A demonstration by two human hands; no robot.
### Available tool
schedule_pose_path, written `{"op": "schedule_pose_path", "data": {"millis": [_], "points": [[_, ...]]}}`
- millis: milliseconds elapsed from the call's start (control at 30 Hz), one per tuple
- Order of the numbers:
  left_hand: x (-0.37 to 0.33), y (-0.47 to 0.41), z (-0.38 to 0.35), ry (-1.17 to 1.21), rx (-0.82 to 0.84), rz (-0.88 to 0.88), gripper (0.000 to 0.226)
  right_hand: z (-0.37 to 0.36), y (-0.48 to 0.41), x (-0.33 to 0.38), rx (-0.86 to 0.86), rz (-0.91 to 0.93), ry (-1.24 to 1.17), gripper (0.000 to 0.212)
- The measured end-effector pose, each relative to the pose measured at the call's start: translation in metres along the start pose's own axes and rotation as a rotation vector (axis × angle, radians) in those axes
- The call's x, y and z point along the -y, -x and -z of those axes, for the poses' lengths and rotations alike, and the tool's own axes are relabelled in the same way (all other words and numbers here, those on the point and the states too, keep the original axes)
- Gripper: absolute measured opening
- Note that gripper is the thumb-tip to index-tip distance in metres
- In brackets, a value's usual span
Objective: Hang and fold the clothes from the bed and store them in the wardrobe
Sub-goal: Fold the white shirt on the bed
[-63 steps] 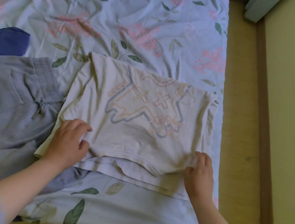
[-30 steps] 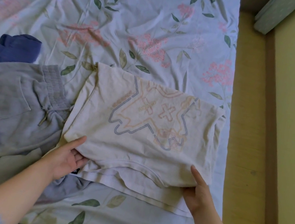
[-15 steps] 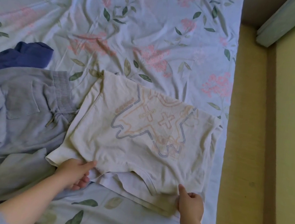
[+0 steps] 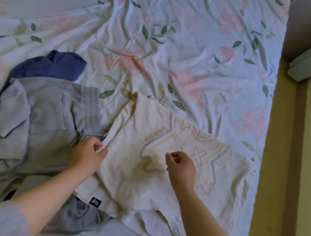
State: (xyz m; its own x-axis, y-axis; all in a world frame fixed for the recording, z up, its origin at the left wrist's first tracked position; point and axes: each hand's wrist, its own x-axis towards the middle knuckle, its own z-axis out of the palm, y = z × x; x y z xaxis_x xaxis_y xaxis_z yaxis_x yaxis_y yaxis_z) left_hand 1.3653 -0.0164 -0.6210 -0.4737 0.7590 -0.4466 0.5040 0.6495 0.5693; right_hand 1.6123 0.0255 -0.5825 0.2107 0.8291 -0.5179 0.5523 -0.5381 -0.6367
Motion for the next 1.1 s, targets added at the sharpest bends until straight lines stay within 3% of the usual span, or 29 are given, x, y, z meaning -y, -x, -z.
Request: {"op": "schedule_pose_path", "data": {"millis": [133,333,400,500,567,667,833,967,1100], "points": [[0.012,-0.018,0.004,0.033,0.057,0.028,0.024,-0.041,-0.045,0.063,0.010,0.180,0.160,0.013],[0.027,-0.036,0.003,-0.014,0.091,-0.053,0.018,-0.101,-0.107,0.135,-0.025,0.387,0.504,0.043],[0.031,-0.039,0.003,-0.036,0.130,-0.087,0.023,-0.115,-0.123,0.149,-0.034,0.376,0.663,0.036],[0.035,-0.039,0.006,0.015,0.175,-0.119,0.030,-0.126,-0.142,0.159,-0.039,0.362,0.830,0.009],[0.037,-0.040,0.007,0.046,0.193,-0.143,0.029,-0.128,-0.152,0.162,-0.032,0.350,0.909,0.018],[0.038,-0.042,0.007,0.063,0.183,-0.138,0.031,-0.127,-0.163,0.171,-0.024,0.362,0.895,0.021],[0.037,-0.046,0.008,0.145,0.176,-0.045,0.031,-0.125,-0.166,0.181,-0.090,0.440,0.692,0.008],[0.039,-0.043,0.012,0.149,0.242,-0.039,0.027,-0.132,-0.165,0.170,-0.008,0.272,0.508,0.012],[0.043,-0.038,0.015,0.161,0.363,0.020,0.043,-0.130,-0.168,0.166,0.049,0.204,0.371,0.017]]}}
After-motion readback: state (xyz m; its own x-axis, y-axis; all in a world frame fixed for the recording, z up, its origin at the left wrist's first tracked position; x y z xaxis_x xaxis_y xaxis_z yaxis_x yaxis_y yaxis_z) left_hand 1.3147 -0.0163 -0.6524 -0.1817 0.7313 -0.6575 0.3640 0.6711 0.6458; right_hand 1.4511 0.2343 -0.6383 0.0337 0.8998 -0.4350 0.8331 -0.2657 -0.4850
